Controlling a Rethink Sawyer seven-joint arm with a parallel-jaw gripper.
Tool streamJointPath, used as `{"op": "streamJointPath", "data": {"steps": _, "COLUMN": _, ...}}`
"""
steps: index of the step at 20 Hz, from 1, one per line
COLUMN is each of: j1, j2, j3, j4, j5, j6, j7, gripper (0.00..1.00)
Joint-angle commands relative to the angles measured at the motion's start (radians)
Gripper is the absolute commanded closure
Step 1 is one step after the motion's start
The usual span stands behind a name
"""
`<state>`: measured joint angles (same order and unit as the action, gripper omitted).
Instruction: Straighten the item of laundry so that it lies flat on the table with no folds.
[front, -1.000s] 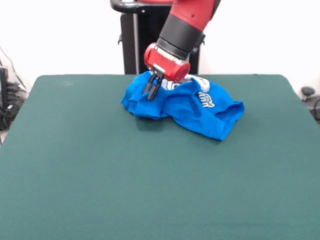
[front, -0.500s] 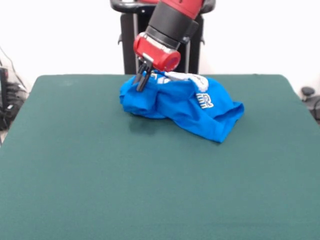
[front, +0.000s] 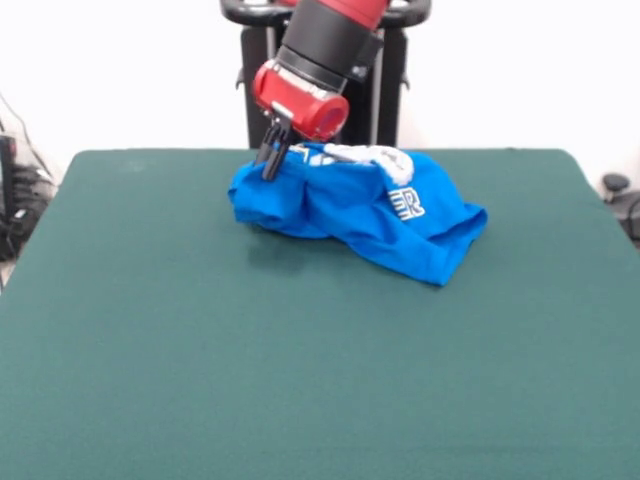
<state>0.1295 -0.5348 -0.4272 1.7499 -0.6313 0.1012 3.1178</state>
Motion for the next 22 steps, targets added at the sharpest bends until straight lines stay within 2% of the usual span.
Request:
{"op": "streamJointPath", "data": {"steps": 1, "j1": -0.145, "j2": -0.124, "j3": 0.215, "j4": 0.078, "j5": -0.099, "j6": 0.155, "j7": -0.321, "gripper": 1.0}}
{"op": "streamJointPath", "data": {"steps": 3, "j1": -0.202, "j2": -0.215, "j3": 0.249, "j4": 0.113, "j5": -0.117, "j6": 0.192, "j7": -0.382, "gripper": 1.0}}
{"op": "streamJointPath", "data": {"steps": 6, "j1": -0.288, "j2": -0.385, "j3": 0.331, "j4": 0.199, "j5": -0.078, "j6": 0.288, "j7": -0.489, "gripper": 1.0}}
{"op": "streamJointPath", "data": {"steps": 8, "j1": -0.298, "j2": -0.494, "j3": 0.358, "j4": 0.244, "j5": -0.016, "j6": 0.382, "j7": -0.539, "gripper": 1.0}}
{"op": "streamJointPath", "data": {"steps": 11, "j1": -0.268, "j2": -0.598, "j3": 0.364, "j4": 0.263, "j5": 0.058, "j6": 0.517, "j7": -0.551, "gripper": 1.0}}
{"op": "streamJointPath", "data": {"steps": 17, "j1": -0.261, "j2": -0.654, "j3": 0.416, "j4": 0.301, "j5": 0.166, "j6": 0.608, "j7": -0.508, "gripper": 1.0}}
{"op": "streamJointPath", "data": {"steps": 22, "j1": -0.153, "j2": -0.641, "j3": 0.397, "j4": 0.283, "j5": 0.231, "j6": 0.67, "j7": -0.344, "gripper": 1.0}}
